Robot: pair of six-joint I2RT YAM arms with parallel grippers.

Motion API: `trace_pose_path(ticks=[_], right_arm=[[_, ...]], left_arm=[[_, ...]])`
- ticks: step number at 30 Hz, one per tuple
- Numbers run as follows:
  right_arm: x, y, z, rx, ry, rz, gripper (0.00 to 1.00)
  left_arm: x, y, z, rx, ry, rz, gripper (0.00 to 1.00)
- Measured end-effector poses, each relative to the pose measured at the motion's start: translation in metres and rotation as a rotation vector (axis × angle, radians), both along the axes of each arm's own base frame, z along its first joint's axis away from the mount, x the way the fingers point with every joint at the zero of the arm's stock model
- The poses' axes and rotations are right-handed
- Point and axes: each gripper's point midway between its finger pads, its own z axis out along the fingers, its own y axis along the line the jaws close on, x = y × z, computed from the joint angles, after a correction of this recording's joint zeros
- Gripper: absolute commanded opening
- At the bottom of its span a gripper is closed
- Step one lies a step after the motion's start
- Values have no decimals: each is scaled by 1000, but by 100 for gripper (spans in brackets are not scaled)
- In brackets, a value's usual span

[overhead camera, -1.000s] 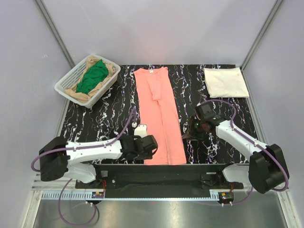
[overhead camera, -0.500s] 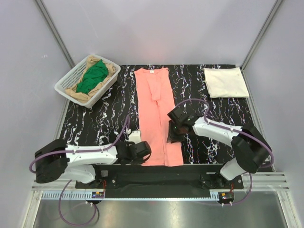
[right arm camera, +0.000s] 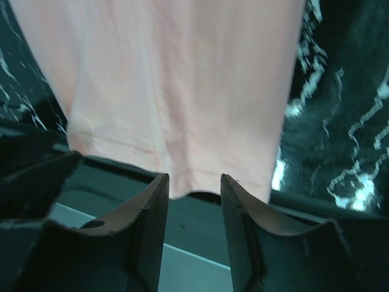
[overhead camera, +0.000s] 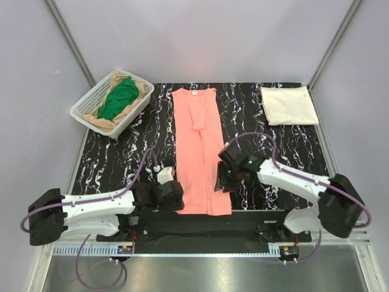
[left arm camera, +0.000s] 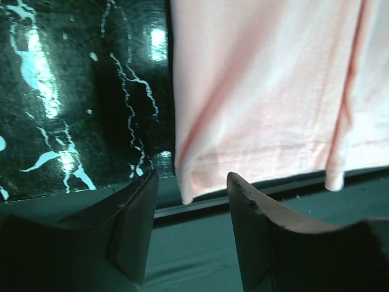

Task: Fold and stack the t-shirts
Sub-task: Fold the tshirt

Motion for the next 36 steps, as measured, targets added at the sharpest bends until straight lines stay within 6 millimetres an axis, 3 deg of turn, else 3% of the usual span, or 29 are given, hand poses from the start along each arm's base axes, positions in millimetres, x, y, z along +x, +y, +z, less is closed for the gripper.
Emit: trace_pose_path(ticks=[2,8,14,23,36], right_arm=[[-13,-10,1,15,17,-8,48],[-54,-48,-19,-51,128,-49,47],[-69,-56,-22,-19,160,-90,45],[-75,-58,-42,-38,200,-106,45],[-73,-50,-55,-4,213,-142,43]], left_arm=[[-1,-2,3,-12,1,-17,54],[-5,-5,7,-40,7,-42,47],[-9,0,-6,-43,16,-49,45],[-19,-3,-21,-56,67,-65,31],[-19,0,-21,-68,66,-45,41]])
